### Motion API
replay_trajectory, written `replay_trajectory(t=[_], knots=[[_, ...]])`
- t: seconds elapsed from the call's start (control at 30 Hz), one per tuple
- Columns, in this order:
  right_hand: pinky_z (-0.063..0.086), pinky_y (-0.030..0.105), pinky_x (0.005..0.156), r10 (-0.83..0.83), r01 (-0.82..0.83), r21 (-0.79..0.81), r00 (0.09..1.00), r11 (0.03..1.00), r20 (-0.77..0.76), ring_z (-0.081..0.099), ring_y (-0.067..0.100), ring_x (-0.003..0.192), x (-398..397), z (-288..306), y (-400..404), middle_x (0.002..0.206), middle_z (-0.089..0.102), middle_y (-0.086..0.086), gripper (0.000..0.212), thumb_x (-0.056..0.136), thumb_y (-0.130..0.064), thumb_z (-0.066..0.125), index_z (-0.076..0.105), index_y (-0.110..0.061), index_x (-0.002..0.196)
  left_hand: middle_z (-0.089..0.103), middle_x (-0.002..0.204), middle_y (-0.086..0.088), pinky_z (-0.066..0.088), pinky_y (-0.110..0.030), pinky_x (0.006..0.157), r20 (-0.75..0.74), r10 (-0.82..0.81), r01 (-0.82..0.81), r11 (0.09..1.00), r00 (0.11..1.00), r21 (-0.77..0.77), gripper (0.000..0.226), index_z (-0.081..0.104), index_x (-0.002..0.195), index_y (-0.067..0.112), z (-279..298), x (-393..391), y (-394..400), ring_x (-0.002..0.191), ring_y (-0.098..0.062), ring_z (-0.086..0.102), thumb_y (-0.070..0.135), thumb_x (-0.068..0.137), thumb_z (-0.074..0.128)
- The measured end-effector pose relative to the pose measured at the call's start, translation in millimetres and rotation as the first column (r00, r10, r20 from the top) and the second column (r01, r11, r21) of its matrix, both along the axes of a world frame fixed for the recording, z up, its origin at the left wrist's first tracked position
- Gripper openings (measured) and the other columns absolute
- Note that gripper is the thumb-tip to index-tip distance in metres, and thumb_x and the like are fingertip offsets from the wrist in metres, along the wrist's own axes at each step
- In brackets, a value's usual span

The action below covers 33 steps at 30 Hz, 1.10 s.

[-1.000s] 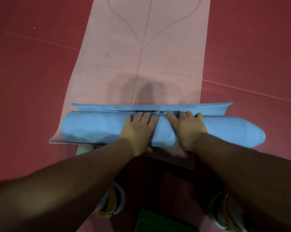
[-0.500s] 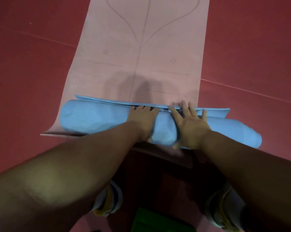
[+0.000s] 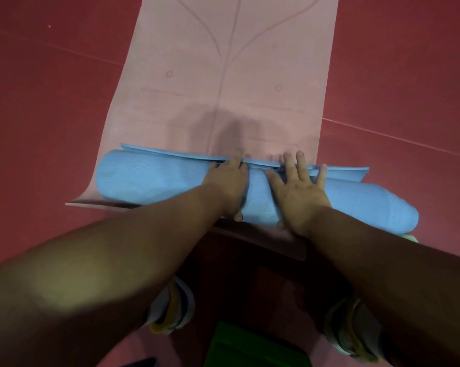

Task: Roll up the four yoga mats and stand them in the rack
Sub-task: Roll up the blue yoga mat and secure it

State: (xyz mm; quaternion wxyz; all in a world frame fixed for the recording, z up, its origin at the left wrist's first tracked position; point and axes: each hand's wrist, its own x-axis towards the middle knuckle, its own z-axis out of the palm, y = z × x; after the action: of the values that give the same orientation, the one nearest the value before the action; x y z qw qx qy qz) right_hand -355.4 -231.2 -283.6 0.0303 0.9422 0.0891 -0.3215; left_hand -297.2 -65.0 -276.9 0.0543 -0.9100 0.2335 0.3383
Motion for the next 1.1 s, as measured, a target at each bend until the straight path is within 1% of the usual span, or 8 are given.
replay_trajectory(t=[0.13, 0.4, 0.5, 0.67, 0.83, 0.97, 1.03, 1.1], knots=[[0.003, 0.079, 0.110, -0.014, 0.015, -0.014, 0.998, 1.000, 0.056, -0.025, 0.043, 0.148, -1, -1, 2, 0.160, -0.028, 0.021, 0.118, 0.083, -0.025, 0.077, -0.014, -0.027, 0.157, 0.019, 0.162, -0.010, 0.022, -0.057, 0.119, 0.038, 0.018, -0.017, 1.000, 0.999, -0.019, 0.127, 0.029, 0.151, 0.007, -6, -7, 3, 0.142, -0.031, 0.036, 0.041, 0.050, 0.098], [0.004, 0.072, 0.115, -0.084, 0.079, 0.072, 0.994, 0.994, 0.071, -0.002, 0.039, 0.153, -18, -13, 1, 0.164, -0.007, 0.017, 0.148, 0.063, -0.063, 0.083, -0.037, -0.035, 0.146, 0.024, 0.156, -0.011, 0.013, -0.064, 0.119, 0.136, -0.036, 0.050, 0.993, 0.990, -0.104, 0.102, 0.031, 0.150, 0.021, -12, -40, 18, 0.141, -0.032, 0.028, 0.033, 0.066, 0.090], [0.023, 0.062, 0.112, -0.092, 0.085, 0.075, 0.991, 0.994, 0.101, 0.027, 0.031, 0.141, -13, -13, -3, 0.152, 0.026, 0.011, 0.141, 0.061, -0.055, 0.084, -0.017, -0.022, 0.154, 0.028, 0.157, -0.006, 0.013, -0.063, 0.118, 0.146, -0.033, 0.056, 0.986, 0.989, -0.156, 0.094, 0.039, 0.143, 0.028, -10, -38, 25, 0.141, -0.030, 0.030, 0.034, 0.065, 0.089], [0.032, 0.057, 0.103, -0.101, 0.094, 0.101, 0.993, 0.990, 0.064, 0.039, 0.027, 0.127, -1, -7, -7, 0.137, 0.041, 0.006, 0.124, 0.052, -0.053, 0.087, 0.017, -0.025, 0.150, 0.059, 0.129, -0.001, 0.035, -0.047, 0.092, 0.501, 0.134, 0.070, 0.928, 0.855, -0.367, 0.054, 0.064, 0.111, 0.026, -18, -64, 30, 0.115, -0.029, 0.048, 0.031, 0.062, 0.084], [0.032, 0.056, 0.103, -0.095, 0.083, 0.115, 0.991, 0.990, 0.099, 0.038, 0.026, 0.126, 3, 2, -10, 0.135, 0.042, 0.004, 0.115, 0.055, -0.049, 0.083, 0.021, -0.029, 0.150, 0.053, 0.094, -0.003, 0.053, -0.043, 0.071, 0.165, 0.401, -0.245, 0.785, 0.901, -0.569, 0.015, 0.062, 0.085, 0.016, -18, -68, 40, 0.085, -0.029, 0.056, 0.030, 0.083, 0.068], [0.033, 0.054, 0.101, -0.116, 0.100, 0.105, 0.980, 0.989, 0.162, 0.039, 0.028, 0.123, 19, 19, -22, 0.130, 0.044, 0.005, 0.109, 0.055, -0.049, 0.083, 0.027, -0.029, 0.147, 0.070, 0.083, -0.003, 0.049, -0.030, 0.076, 0.017, 0.511, -0.442, 0.760, 0.860, -0.476, 0.034, 0.068, 0.076, 0.017, -9, -62, 24, 0.086, -0.025, 0.066, 0.045, 0.094, 0.060], [0.033, 0.053, 0.098, -0.179, 0.157, 0.114, 0.961, 0.981, 0.210, 0.041, 0.030, 0.119, 26, 28, -29, 0.125, 0.045, 0.007, 0.104, 0.055, -0.048, 0.083, 0.032, -0.028, 0.143, 0.075, 0.096, -0.016, 0.054, -0.031, 0.084, -0.278, 0.735, -0.776, 0.516, 0.619, -0.363, 0.063, 0.074, 0.087, 0.008, -8, -60, 18, 0.091, -0.030, 0.071, 0.067, 0.091, 0.052], [0.034, 0.053, 0.097, -0.281, 0.246, 0.158, 0.922, 0.956, 0.267, 0.042, 0.031, 0.115, 30, 36, -35, 0.121, 0.047, 0.008, 0.100, 0.054, -0.050, 0.083, 0.037, -0.027, 0.140, 0.071, 0.105, -0.020, 0.063, -0.045, 0.077, -0.645, 0.760, -0.983, -0.047, 0.081, -0.179, 0.078, 0.070, 0.105, 0.005, -4, -54, 10, 0.081, -0.032, 0.076, 0.079, 0.084, 0.054]])
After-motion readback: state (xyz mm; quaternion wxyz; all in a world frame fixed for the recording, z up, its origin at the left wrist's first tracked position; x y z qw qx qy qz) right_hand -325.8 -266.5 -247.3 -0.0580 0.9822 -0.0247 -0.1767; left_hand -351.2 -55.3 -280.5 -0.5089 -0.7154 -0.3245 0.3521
